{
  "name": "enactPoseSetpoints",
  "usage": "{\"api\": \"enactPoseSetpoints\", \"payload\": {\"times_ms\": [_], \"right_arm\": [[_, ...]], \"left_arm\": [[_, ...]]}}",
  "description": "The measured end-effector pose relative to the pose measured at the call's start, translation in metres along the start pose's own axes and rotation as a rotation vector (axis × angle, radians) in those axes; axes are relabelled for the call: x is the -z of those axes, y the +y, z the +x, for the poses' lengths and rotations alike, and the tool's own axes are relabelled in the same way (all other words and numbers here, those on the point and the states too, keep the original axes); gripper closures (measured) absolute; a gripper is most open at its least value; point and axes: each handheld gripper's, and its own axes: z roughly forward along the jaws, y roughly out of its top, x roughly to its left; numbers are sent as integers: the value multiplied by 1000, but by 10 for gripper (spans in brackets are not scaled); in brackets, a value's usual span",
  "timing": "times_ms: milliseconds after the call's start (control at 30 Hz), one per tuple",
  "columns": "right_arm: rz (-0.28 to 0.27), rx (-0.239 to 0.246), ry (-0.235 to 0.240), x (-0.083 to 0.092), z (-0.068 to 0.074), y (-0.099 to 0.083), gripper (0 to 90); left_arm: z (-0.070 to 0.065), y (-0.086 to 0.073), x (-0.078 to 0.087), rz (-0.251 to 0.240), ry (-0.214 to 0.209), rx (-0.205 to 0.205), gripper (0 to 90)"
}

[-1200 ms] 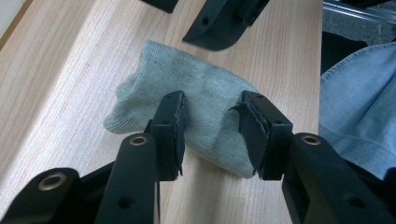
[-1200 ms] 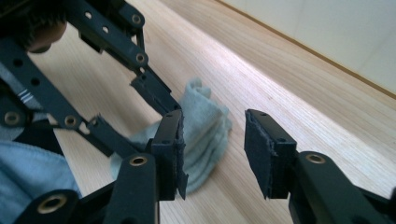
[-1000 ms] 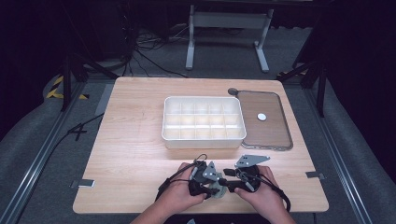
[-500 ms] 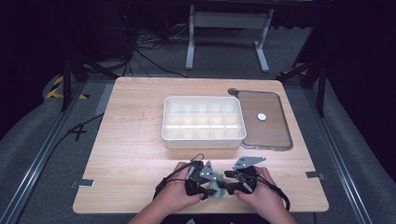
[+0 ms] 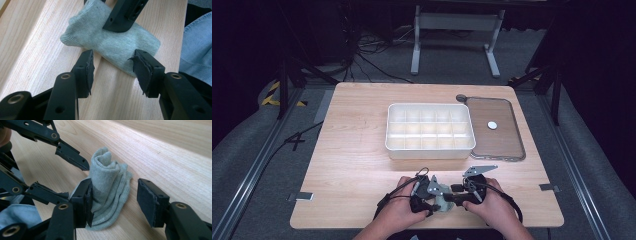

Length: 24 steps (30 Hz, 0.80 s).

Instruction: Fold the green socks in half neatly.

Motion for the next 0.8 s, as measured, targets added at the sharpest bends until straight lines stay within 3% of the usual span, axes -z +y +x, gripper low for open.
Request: {"api": "enactPoseSetpoints", "payload": {"times_ms": [200, 300, 500, 667, 800], "right_arm": [[1, -31, 62, -2, -2, 0, 567], [2, -24, 81, -2, -2, 0, 643], [11, 17, 64, 0, 3, 3, 726], [14, 37, 51, 5, 7, 6, 751], [-18, 65, 32, 13, 8, 10, 755]], "left_arm": [[0, -1, 0, -7, -3, 3, 520], [0, -1, 0, -8, -5, 2, 520], [2, -3, 3, -20, -17, 11, 528], [9, -7, 12, -77, -24, 47, 530], [16, -9, 23, -129, -26, 69, 530]]}}
